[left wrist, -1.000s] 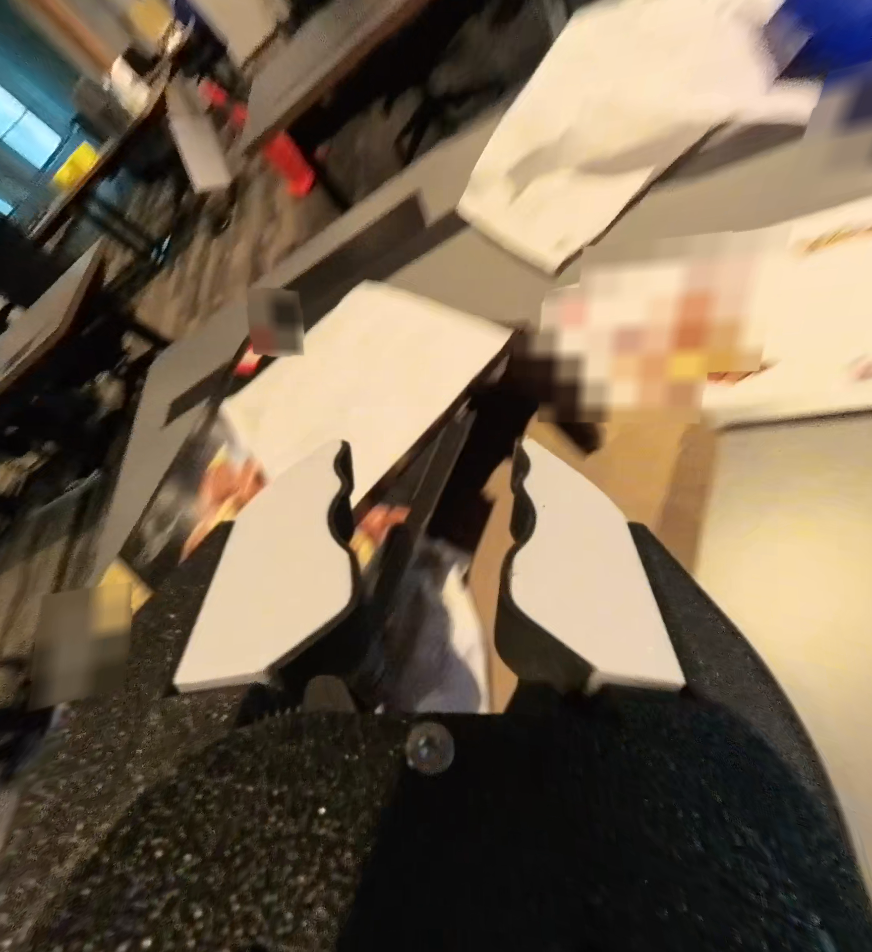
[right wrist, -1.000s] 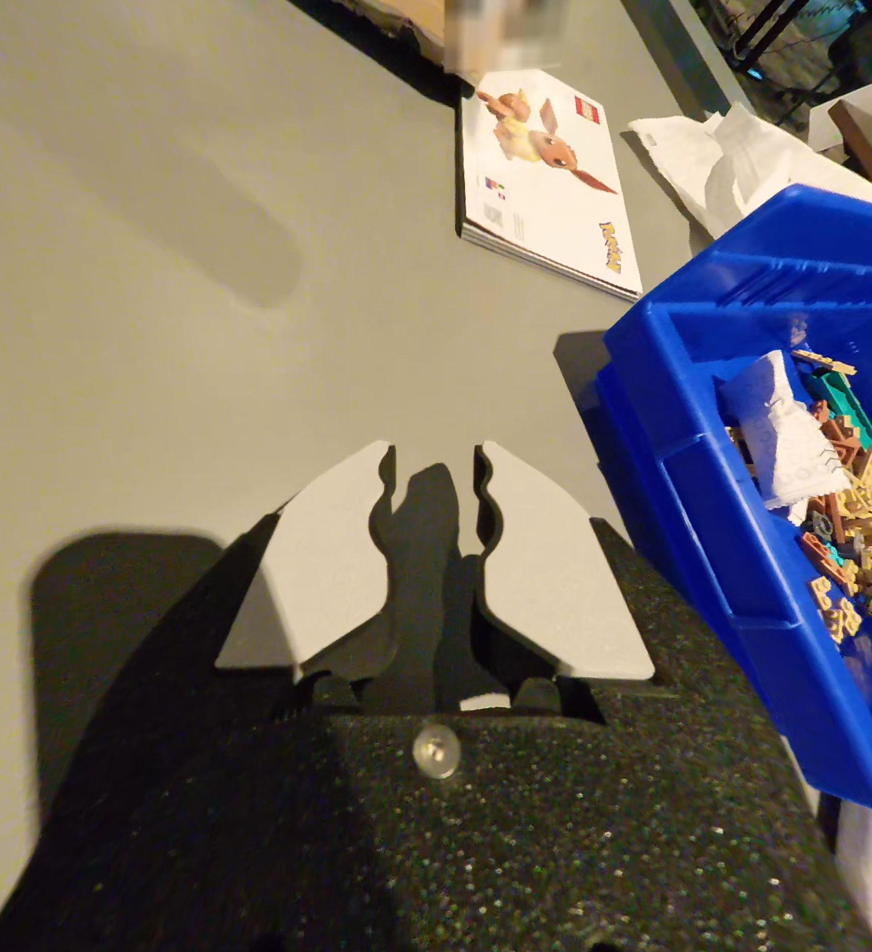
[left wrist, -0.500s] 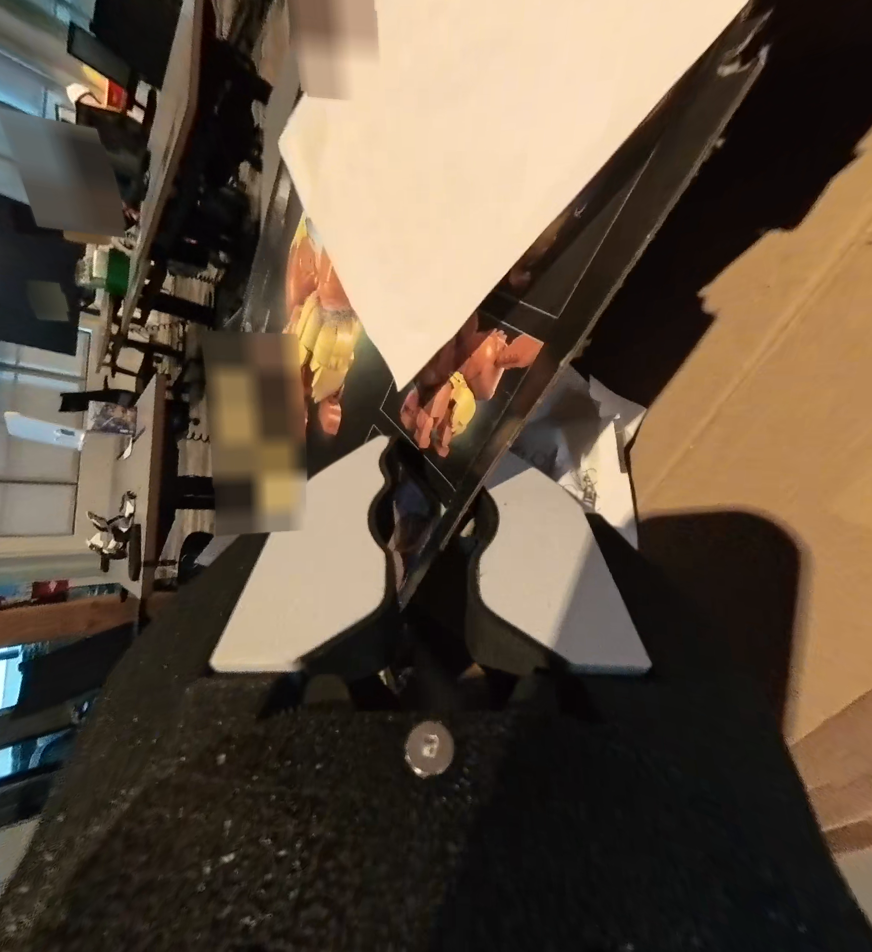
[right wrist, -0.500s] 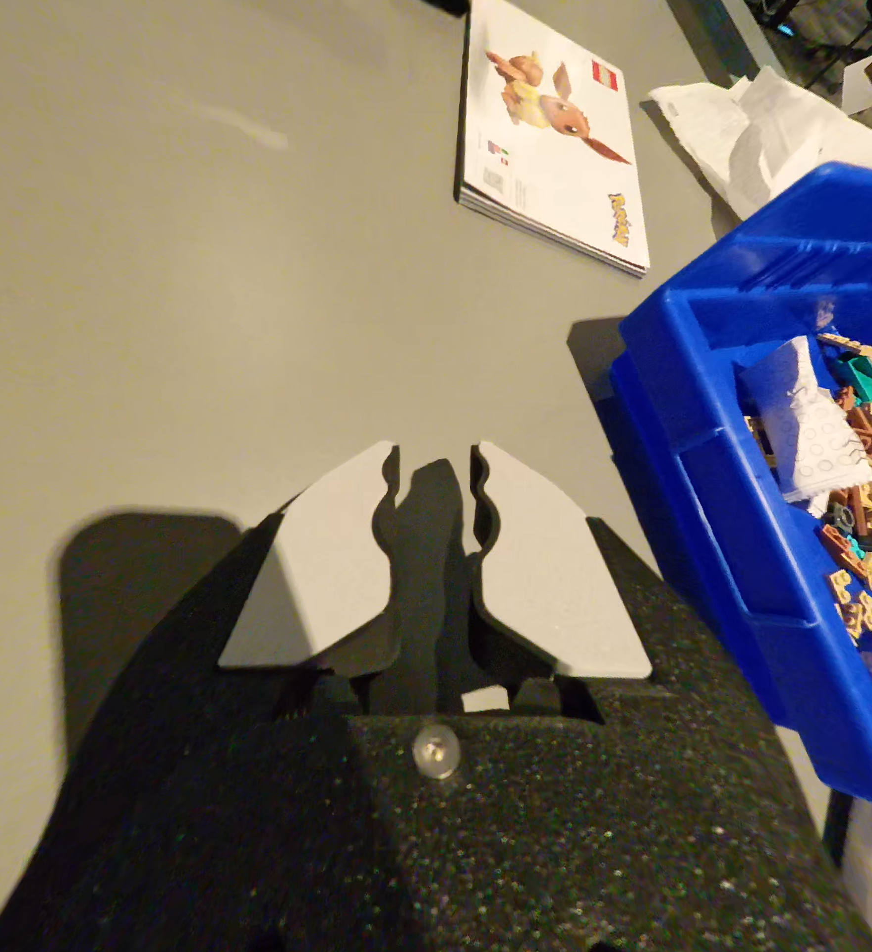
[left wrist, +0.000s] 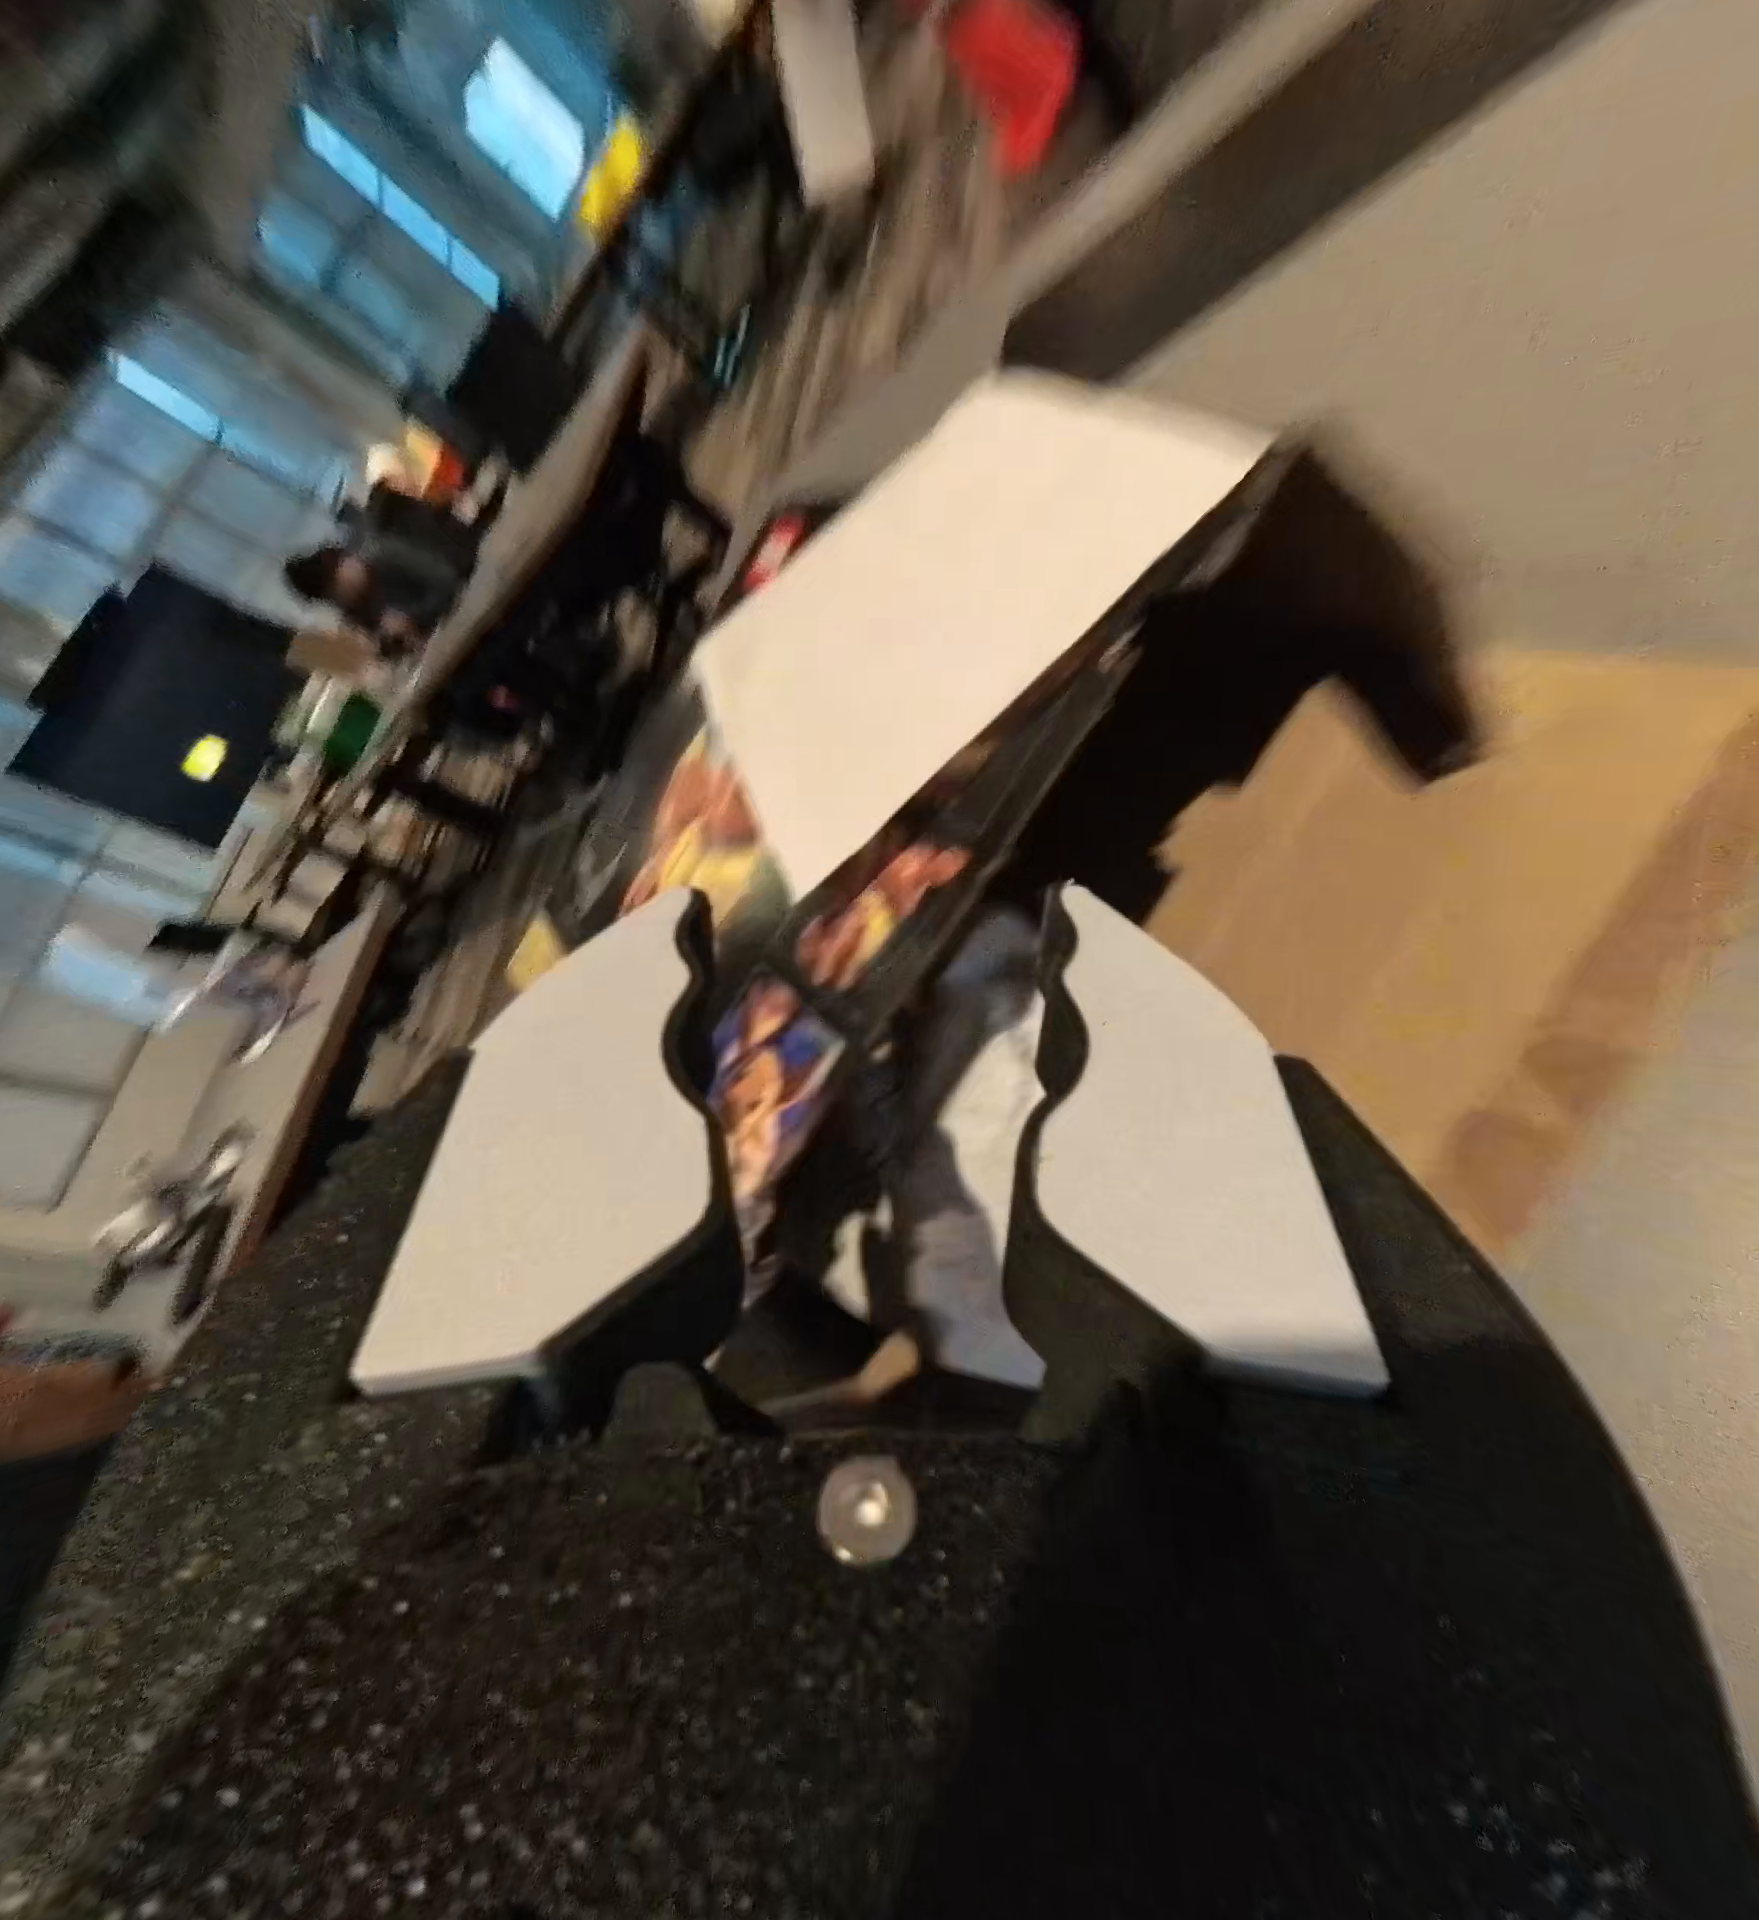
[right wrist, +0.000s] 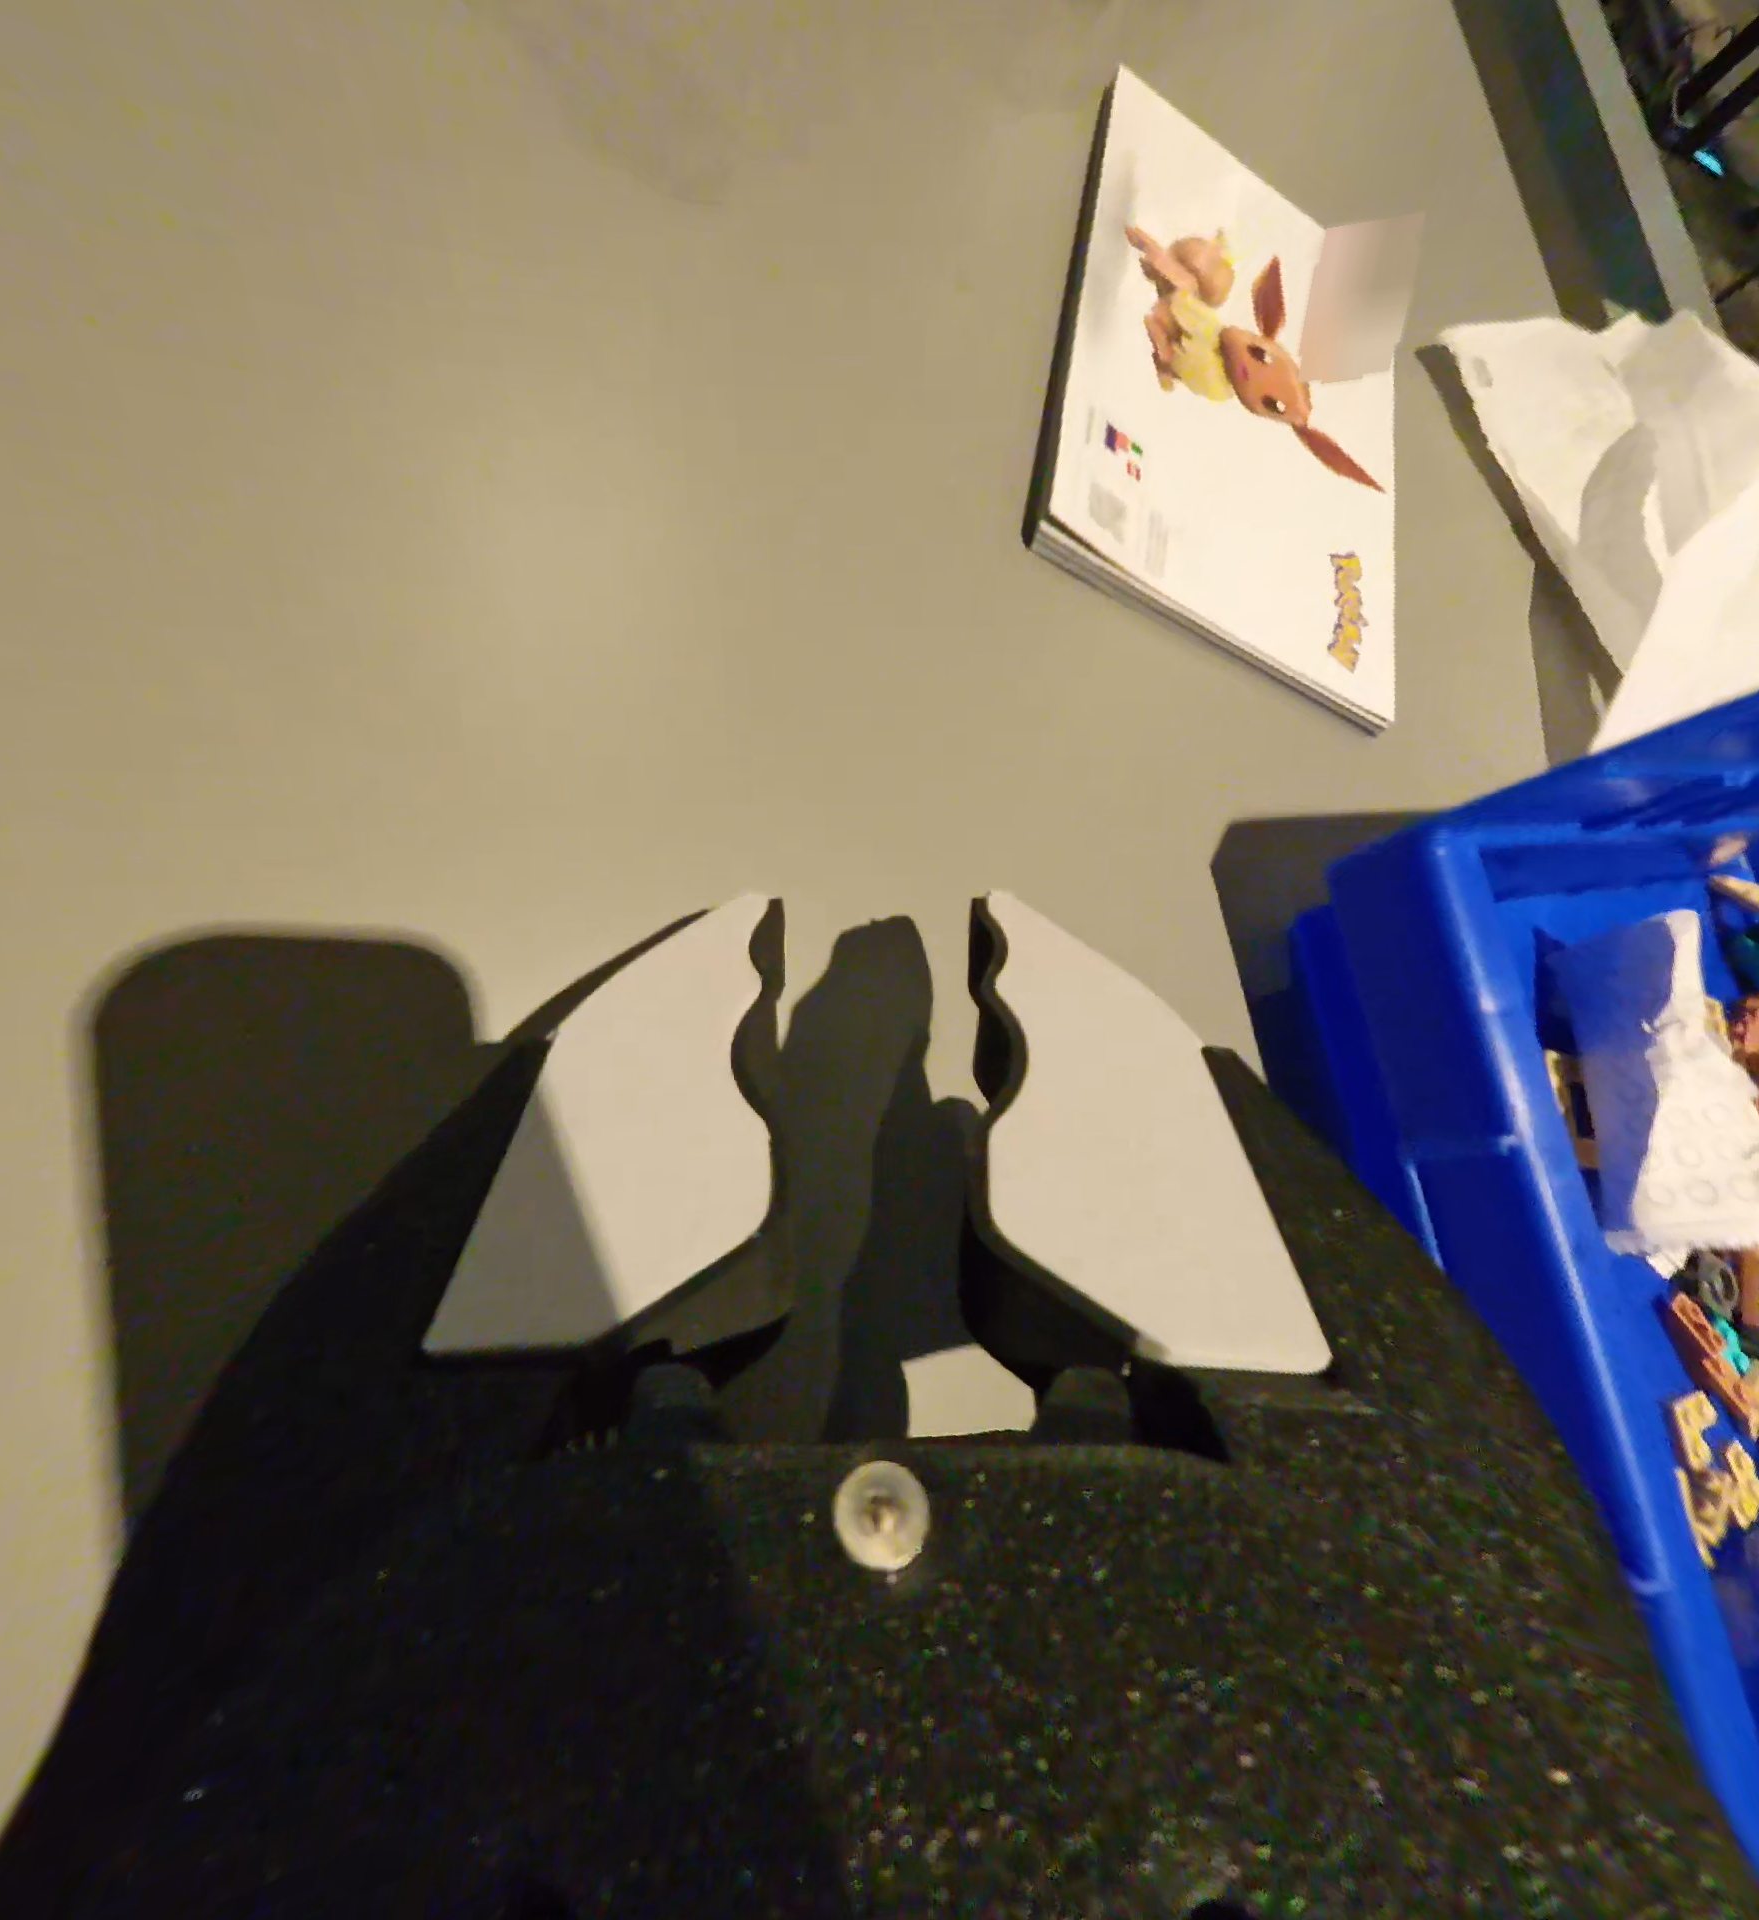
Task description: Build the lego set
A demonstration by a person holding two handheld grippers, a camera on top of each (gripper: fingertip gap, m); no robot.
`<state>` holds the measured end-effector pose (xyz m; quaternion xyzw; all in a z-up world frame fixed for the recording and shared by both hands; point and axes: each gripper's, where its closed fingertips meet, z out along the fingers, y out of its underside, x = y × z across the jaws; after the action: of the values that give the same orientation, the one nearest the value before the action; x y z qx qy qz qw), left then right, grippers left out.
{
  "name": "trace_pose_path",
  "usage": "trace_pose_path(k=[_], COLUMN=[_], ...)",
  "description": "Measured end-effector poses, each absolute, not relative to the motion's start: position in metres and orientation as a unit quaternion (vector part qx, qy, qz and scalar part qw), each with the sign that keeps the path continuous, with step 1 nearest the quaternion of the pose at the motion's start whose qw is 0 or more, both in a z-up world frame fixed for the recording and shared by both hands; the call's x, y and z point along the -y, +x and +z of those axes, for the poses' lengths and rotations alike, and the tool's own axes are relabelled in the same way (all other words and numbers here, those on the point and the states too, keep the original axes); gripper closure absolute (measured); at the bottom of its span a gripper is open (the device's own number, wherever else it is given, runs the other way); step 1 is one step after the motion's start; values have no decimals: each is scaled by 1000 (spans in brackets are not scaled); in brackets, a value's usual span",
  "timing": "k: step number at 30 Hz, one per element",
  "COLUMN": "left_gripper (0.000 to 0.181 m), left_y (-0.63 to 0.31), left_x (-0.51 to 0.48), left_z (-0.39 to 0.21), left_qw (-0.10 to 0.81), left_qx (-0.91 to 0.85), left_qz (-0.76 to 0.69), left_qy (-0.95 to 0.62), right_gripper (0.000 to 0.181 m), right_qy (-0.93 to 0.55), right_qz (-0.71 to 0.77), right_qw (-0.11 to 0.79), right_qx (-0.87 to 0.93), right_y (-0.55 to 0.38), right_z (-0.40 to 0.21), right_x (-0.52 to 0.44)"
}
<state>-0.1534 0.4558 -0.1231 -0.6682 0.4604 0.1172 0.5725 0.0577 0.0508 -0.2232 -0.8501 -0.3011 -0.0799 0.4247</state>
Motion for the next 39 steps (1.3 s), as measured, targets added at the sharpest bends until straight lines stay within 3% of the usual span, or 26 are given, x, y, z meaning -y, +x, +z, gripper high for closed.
trace_pose_path(k=[1,7,14,22,29,33,39], left_gripper=[122,129,139,140,137,133,132], left_y=[-143,-146,-191,-246,-287,-252,-111], left_x=[-438,-379,-346,-340,-366,-344,-290], left_z=[-120,-129,-130,-128,-112,-97,-121], left_qw=[592,644,626,614,569,534,456], left_qx=[-466,-473,-500,-524,-482,-468,-537], left_qz=[80,-77,-247,-310,-354,-382,-363], left_qy=[-652,-596,-545,-503,-564,-592,-610], right_gripper=[148,149,151,152,151,151,148], right_qy=[-850,-840,-819,-802,-796,-808,-813], right_qz=[-76,-73,-44,-25,-8,-18,-58], right_qw=[426,434,442,424,441,468,532], right_qx=[301,317,365,421,414,357,229], right_y=[54,35,1,-30,-38,-28,7], right_z=[-224,-225,-224,-222,-217,-209,-188], right_x=[-54,-75,-108,-156,-174,-186,-203])
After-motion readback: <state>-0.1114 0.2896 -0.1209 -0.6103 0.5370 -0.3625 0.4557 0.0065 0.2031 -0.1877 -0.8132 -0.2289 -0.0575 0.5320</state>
